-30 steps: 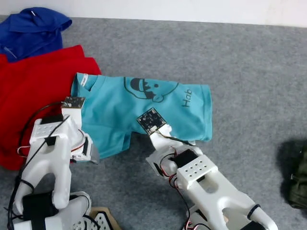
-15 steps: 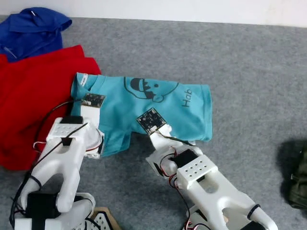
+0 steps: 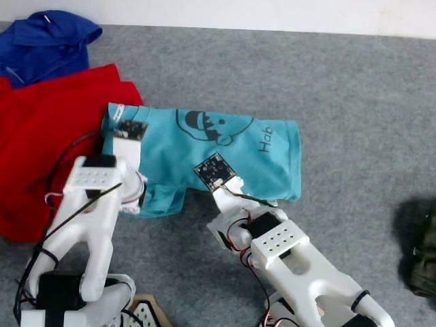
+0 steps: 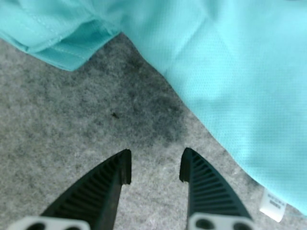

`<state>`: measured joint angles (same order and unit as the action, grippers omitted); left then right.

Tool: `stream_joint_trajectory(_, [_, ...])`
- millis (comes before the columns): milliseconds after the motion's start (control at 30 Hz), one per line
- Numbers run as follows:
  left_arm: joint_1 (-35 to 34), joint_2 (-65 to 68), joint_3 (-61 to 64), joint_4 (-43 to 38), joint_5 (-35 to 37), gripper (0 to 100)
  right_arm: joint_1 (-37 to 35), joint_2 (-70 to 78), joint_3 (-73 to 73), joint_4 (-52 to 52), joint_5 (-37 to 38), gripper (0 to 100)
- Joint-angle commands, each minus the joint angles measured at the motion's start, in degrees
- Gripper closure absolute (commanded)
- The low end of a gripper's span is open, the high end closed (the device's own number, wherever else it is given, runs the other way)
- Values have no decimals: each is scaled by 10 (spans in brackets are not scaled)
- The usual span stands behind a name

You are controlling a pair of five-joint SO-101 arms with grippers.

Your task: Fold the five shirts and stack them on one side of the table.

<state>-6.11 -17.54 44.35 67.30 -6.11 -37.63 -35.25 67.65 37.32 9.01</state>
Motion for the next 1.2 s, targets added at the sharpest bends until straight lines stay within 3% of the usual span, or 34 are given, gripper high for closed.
stream_joint_trajectory(0, [12, -7, -82, 73, 4, 986, 15, -6, -3, -14, 7, 822])
stream_joint_trajectory(200, [12, -3, -163, 139, 4, 986, 15, -7, 20, -44, 7, 822])
stream_joint_trajectory(400, [34, -2, -226, 145, 10, 986, 15, -7, 21, -44, 7, 822])
stream_joint_trajectory(533, [68, 1, -251, 136, 75, 986, 14, -6, 22, -44, 7, 822])
stream_joint_trajectory(900, [61, 238, -440, 120, 86, 986, 14, -6, 22, -44, 6, 822])
stream_joint_trajectory(1167, [61, 268, -542, 149, 86, 986, 14, -6, 38, -72, 7, 822])
